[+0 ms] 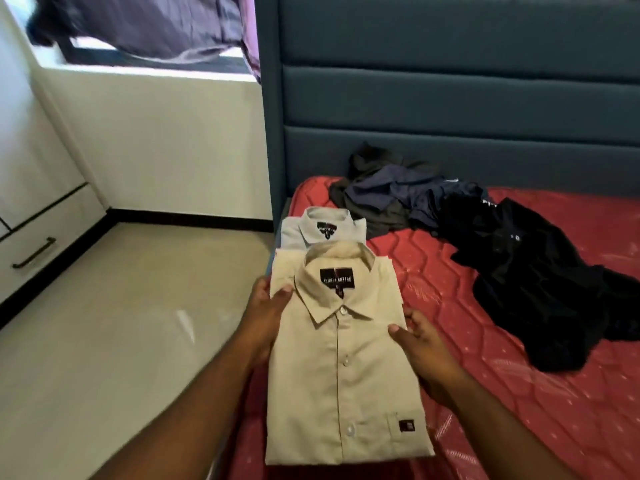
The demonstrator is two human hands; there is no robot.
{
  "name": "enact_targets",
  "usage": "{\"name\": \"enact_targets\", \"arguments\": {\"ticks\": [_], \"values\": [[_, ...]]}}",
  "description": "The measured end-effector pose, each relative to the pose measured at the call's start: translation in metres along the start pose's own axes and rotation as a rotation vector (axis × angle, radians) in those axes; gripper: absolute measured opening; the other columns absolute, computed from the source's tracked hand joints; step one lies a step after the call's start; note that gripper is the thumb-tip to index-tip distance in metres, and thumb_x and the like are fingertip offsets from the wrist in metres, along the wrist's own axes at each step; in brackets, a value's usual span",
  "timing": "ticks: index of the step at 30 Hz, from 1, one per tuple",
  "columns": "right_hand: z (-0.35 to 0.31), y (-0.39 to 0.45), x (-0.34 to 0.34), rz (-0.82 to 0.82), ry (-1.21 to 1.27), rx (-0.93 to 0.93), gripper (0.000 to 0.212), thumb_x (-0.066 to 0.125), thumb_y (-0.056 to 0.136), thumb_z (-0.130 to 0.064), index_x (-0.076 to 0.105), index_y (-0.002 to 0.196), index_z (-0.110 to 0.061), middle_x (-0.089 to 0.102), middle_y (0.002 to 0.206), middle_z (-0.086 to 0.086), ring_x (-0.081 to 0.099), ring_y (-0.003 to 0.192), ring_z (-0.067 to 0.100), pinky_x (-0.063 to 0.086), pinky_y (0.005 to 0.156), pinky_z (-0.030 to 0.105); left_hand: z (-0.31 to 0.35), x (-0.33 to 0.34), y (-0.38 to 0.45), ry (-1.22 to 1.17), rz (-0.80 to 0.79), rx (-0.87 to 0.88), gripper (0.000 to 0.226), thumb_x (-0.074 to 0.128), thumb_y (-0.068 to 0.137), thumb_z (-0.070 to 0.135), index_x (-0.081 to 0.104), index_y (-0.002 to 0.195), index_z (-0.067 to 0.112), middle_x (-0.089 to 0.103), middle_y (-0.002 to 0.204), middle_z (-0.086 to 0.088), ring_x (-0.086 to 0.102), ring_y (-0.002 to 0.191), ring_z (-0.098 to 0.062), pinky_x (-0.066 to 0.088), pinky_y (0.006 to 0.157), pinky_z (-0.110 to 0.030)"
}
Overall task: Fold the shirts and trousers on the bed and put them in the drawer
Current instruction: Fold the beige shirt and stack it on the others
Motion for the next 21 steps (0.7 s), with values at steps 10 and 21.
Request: {"name": "enact_targets", "arguments": {"ticks": [10, 21], "values": [[-0.032, 0.199, 0.036, -0.001, -0.031, -0.023, 0.024, 0.050, 0.100, -0.016, 0.052, 0.121, -0.027, 0.070, 0.107, 0.001, 0.066, 0.079, 0.009, 0.052, 0.059, 0.021, 0.051, 0.022, 0.216, 0.682, 0.153, 0.163, 0.063, 0.054, 0.098, 0.036, 0.026, 0.151, 0.018, 0.045, 0.146, -0.008, 0.048, 0.127, -0.027, 0.043, 0.102, -0.041], [0.037, 0.219, 0.023, 0.084, -0.284, -0.253, 0.060, 0.054, 0.093, -0.014, 0.038, 0.141, -0.047, 0.056, 0.133, -0.018, 0.056, 0.120, 0.006, 0.051, 0.096, 0.036, -0.041, 0.082, 0.184, 1.437, 0.058, 0.520, 0.071, 0.022, 0.095, 0.065, -0.006, 0.154, 0.037, -0.004, 0.164, -0.002, 0.003, 0.149, -0.035, 0.013, 0.112, -0.064]]}}
Point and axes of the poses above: each hand's wrist, its own y-axis towards the middle knuckle, its own x-axis out of the palm, z = x × y, the point moved 9 cm from there along y, towards the middle knuckle
